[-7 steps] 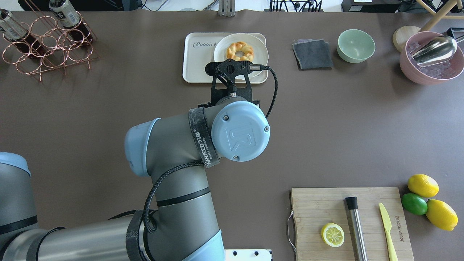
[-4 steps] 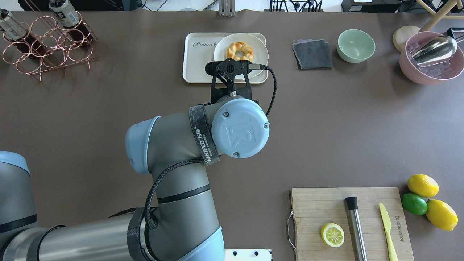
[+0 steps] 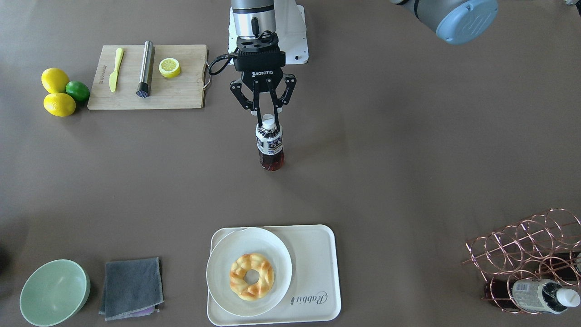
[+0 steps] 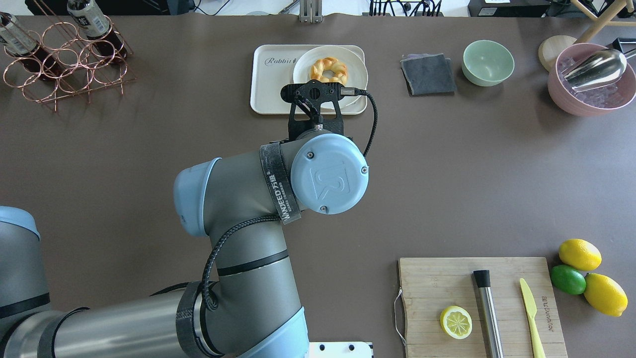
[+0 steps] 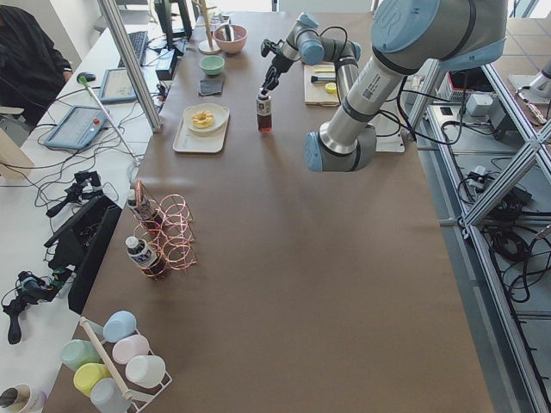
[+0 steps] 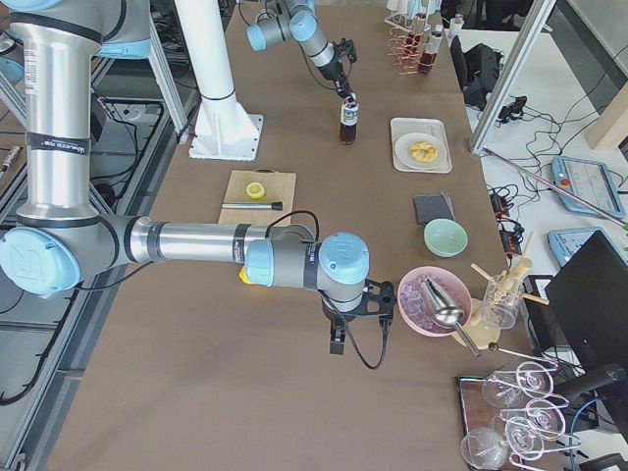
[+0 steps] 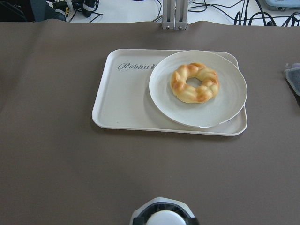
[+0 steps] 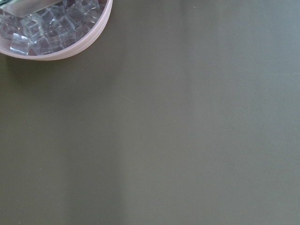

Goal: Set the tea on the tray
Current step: 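Hold the tea bottle with the left gripper near the tray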

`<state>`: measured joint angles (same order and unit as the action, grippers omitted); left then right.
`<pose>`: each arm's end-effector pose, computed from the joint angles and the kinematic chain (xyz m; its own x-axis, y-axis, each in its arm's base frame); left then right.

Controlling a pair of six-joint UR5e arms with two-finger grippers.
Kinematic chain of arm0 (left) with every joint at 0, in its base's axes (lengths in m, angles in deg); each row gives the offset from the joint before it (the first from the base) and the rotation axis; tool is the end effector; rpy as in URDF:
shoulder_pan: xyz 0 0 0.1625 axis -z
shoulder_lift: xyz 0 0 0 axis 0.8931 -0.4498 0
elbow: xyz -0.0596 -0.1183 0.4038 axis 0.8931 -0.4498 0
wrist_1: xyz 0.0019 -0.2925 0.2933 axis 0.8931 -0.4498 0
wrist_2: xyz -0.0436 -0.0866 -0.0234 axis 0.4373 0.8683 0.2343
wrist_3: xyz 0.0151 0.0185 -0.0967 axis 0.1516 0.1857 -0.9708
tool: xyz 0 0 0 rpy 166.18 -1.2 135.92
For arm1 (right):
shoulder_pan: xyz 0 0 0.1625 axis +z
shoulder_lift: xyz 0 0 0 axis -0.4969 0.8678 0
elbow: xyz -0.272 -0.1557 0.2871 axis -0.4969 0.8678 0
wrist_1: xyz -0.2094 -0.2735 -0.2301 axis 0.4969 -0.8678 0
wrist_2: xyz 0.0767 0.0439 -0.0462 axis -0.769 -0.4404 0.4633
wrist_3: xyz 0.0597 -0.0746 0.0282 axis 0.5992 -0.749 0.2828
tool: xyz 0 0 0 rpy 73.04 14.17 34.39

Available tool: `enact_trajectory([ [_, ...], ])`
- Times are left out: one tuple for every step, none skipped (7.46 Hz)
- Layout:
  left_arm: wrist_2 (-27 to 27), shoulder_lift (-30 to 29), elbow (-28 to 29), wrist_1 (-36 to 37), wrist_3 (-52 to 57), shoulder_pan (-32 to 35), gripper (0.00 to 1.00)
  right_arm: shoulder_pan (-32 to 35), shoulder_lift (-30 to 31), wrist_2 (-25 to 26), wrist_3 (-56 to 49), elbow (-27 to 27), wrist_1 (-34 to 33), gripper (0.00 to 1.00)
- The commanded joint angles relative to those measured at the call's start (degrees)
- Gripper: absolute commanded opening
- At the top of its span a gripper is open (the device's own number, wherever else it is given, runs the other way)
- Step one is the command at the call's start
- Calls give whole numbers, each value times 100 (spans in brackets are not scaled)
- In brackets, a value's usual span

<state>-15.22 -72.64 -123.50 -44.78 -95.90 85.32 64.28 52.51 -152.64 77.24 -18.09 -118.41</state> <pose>0.5423 -0.3970 0.0460 0.7267 -0.0946 -0.6804 0.4363 0.8286 0.3508 0.0962 -0.4485 0.6480 0.7149 0.0795 0.6947 -0.0876 0.9959 -0.0238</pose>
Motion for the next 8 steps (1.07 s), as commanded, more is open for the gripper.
enact_trajectory([
  [-17, 43, 13, -64, 10, 1, 1, -4, 10, 0, 17, -9, 0, 100],
  [-17, 44, 73, -134, 18, 1, 31, 5, 1, 0, 17, -9, 0, 100],
  [-17, 44, 83, -135, 18, 1, 54, 5, 1, 0, 17, -9, 0, 100],
  [-26, 35, 109, -144, 10, 1, 57, -4, -7, 0, 25, 0, 0, 100],
  [-26, 35, 109, -144, 18, 1, 69, 5, -7, 0, 25, 0, 0, 100],
  [-26, 35, 109, -144, 18, 1, 97, 5, -7, 0, 25, -9, 0, 100],
  [-26, 35, 109, -144, 18, 1, 97, 5, -25, 0, 34, 0, 0, 100],
  [-26, 35, 92, -144, 62, 18, 97, 5, -34, 0, 43, -9, 0, 100],
])
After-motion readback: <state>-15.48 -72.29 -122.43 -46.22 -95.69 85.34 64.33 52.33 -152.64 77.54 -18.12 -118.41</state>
